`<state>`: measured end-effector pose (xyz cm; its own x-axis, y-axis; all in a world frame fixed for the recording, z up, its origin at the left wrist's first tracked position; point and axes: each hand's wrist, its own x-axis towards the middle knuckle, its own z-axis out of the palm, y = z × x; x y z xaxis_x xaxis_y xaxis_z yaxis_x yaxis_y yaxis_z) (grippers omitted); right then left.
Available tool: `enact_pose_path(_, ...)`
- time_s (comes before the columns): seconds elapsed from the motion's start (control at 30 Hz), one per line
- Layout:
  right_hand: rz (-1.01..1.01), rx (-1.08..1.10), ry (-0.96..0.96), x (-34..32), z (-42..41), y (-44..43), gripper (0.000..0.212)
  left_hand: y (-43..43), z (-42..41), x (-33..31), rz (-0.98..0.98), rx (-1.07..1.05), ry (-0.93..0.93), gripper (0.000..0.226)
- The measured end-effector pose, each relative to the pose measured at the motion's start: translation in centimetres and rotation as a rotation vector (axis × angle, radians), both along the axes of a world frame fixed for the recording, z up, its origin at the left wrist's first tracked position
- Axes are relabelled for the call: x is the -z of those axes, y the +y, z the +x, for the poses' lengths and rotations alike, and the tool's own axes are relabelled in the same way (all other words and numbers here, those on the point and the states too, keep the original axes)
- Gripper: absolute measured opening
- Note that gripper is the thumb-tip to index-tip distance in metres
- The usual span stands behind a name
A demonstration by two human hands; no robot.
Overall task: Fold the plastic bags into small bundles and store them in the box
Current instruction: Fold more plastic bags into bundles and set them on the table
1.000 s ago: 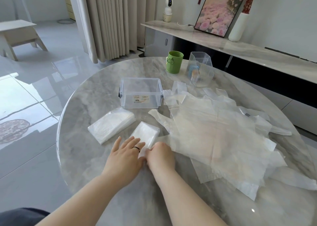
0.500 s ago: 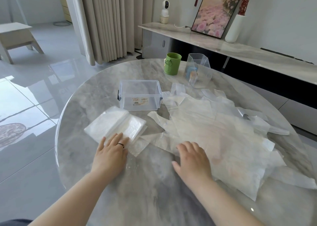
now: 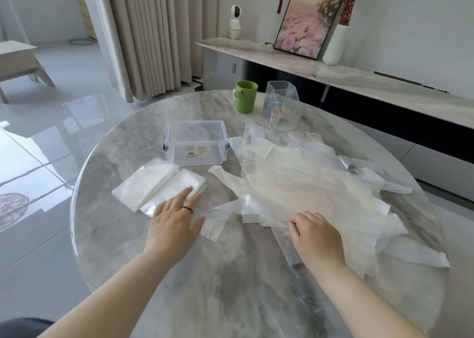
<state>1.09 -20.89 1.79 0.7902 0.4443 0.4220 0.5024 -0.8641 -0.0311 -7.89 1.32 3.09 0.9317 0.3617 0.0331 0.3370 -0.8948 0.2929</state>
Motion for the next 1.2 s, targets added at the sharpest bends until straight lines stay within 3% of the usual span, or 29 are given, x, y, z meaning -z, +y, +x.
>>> enact_pose_path(0.1,0.085,-0.038,-0.115,0.0,-0.8,-0.8,0.019,-3.0,0.3,-0.6,-0.063,0.149,-0.02,0.063)
enact_pose_path(0.23,0.197,-0.062,-0.09,0.0,-2.5,-0.9,0.031,-6.2,0.9,-0.1,-0.237,0.218,-0.005,0.067)
enact_pose_path(0.4,0.204,-0.135,-0.029,0.4,-4.2,-1.1,0.025,-7.4,2.0,0.1,-0.387,0.178,-0.154,0.048)
enact_pose_path(0.5,0.125,-0.193,0.106,0.5,-4.7,-1.8,0.027,-7.5,2.5,0.1,-0.356,0.185,-0.2,0.035)
enact_pose_path(0.63,-0.073,-0.173,0.265,0.6,-5.1,-3.1,0.06,-5.8,3.2,-0.5,-0.282,0.179,-0.318,0.039)
enact_pose_path(0.73,-0.087,-0.142,0.407,0.5,-5.3,-4.1,0.07,-4.1,3.6,-1.4,-0.235,0.118,-0.368,0.043)
enact_pose_path(0.83,-0.108,-0.247,0.549,0.0,-5.4,-4.3,0.081,-3.2,4.0,-1.5,-0.137,0.06,-0.353,0.049)
enact_pose_path(0.97,-0.161,-0.183,0.454,0.5,-5.5,-3.2,0.047,-3.8,3.0,-0.3,0.099,0.217,-0.248,0.061)
enact_pose_path(1.03,-0.089,-0.075,0.521,0.5,-5.6,-2.4,0.046,-5.0,2.1,0.7,0.226,0.369,-0.136,0.069)
enact_pose_path(1.13,-0.106,-0.058,0.479,1.4,-5.8,-1.8,0.046,-7.2,0.6,1.6,0.228,0.578,-0.051,0.032)
enact_pose_path(1.2,-0.096,-0.063,0.464,1.2,-6.0,-1.7,0.044,-8.2,-0.2,1.8,0.213,0.624,0.018,0.031)
